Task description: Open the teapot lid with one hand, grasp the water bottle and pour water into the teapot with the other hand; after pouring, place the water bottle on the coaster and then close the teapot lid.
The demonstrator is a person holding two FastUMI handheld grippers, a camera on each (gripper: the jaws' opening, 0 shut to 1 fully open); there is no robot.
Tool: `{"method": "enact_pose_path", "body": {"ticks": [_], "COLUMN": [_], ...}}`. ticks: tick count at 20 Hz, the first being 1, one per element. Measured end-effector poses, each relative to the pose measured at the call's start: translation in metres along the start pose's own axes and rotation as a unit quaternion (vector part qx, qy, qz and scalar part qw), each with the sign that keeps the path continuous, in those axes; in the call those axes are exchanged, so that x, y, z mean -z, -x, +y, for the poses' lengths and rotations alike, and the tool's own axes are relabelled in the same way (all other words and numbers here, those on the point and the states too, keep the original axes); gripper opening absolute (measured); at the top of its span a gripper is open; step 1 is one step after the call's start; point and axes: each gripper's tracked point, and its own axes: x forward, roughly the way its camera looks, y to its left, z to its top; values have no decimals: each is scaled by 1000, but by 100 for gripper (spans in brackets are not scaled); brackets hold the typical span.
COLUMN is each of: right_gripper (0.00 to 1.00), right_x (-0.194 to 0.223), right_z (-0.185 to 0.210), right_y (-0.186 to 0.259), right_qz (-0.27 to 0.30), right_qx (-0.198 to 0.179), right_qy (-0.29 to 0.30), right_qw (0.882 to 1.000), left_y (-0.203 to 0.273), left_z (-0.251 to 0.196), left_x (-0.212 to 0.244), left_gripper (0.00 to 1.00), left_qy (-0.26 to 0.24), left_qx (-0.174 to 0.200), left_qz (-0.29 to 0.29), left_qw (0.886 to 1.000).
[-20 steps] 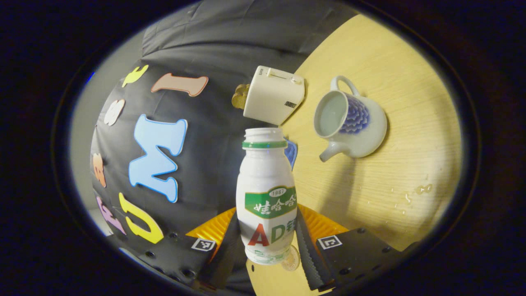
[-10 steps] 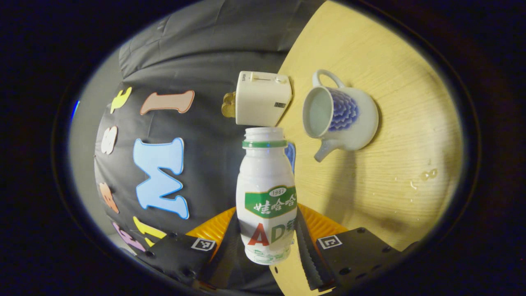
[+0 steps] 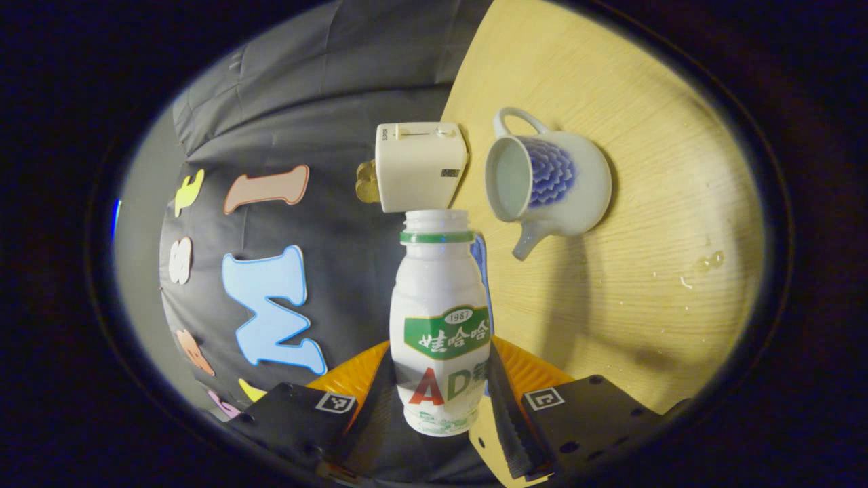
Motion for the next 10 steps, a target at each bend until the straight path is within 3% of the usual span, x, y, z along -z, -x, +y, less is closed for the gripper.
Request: {"method": "enact_pose_path", "body": {"ticks": [2, 3, 10], "right_gripper": [2, 2, 2], "right_x": [0, -1, 2], "right_z": [0, -1, -4], "right_y": [-1, 0, 0], "right_qz": [-1, -1, 2], "right_qx": [1, 1, 4], "right_qy": [0, -1, -3], "right_qw": [1000, 1000, 1000], "left_y": [0, 1, 2], "left_z": [1, 0, 2], "left_x": [-1, -2, -5], "left_gripper": [76, 82, 82], "left_qy": [-12, -13, -35], "left_qx": [-1, 1, 3], "left_qz": [-1, -2, -6], "left_qw": [1000, 1000, 999]}}
